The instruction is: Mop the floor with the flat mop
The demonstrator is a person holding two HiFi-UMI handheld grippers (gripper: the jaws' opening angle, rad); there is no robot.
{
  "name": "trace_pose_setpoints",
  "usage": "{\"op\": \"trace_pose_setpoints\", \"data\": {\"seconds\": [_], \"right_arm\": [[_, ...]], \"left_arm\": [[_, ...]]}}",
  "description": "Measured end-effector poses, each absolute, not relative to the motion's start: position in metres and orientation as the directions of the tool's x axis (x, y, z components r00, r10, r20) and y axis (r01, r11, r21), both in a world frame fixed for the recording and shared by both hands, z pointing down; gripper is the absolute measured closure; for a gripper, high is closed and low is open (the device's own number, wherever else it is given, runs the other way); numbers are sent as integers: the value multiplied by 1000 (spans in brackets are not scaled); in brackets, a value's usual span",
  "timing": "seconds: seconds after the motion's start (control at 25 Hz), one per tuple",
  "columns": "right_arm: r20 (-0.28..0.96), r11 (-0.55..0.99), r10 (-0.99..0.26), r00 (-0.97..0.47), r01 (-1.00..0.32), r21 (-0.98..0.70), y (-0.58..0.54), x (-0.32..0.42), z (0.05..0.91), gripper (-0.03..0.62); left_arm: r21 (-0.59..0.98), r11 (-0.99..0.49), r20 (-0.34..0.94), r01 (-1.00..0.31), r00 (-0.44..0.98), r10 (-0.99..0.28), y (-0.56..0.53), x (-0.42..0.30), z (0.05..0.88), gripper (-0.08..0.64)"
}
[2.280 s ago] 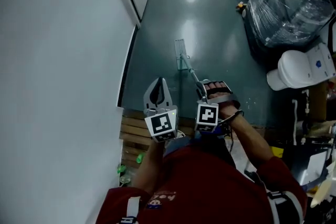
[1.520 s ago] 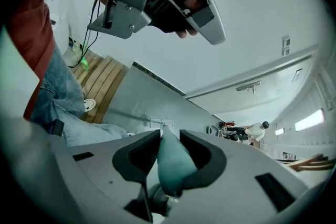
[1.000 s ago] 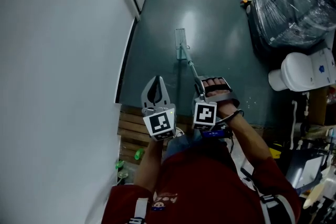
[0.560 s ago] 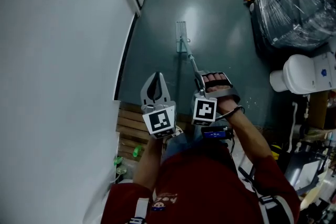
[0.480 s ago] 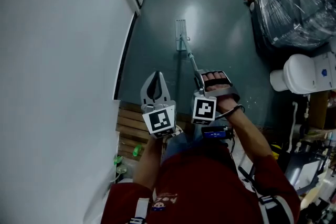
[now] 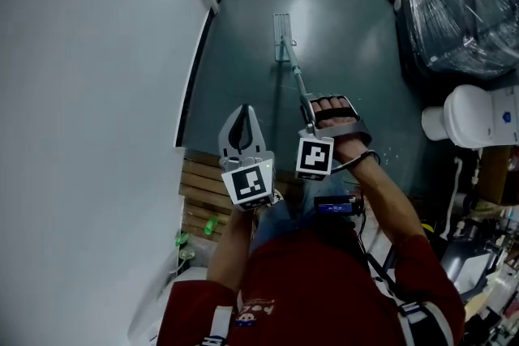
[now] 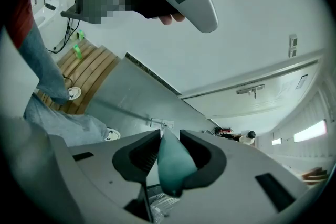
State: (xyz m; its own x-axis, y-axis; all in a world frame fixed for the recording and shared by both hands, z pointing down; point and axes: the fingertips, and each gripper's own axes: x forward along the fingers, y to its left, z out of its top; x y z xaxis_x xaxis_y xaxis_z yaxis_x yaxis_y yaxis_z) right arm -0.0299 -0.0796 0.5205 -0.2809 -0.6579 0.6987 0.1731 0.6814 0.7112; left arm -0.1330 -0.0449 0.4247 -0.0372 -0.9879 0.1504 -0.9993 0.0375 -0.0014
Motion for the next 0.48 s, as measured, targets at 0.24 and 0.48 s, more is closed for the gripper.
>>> {"op": "trace_pose_setpoints", "data": {"seconds": [0.24,0.48], "right_arm": [[689,669,-665,-288,180,721,-109,-34,530,469],[687,662,-664,-294,194,723,-133,-40,537,469]], "left_arm": [[1,41,164,-999,-40,-986,-64,-131,435,543],[10,65,184,-998,-63,-981,-81,-141,450,545]]}}
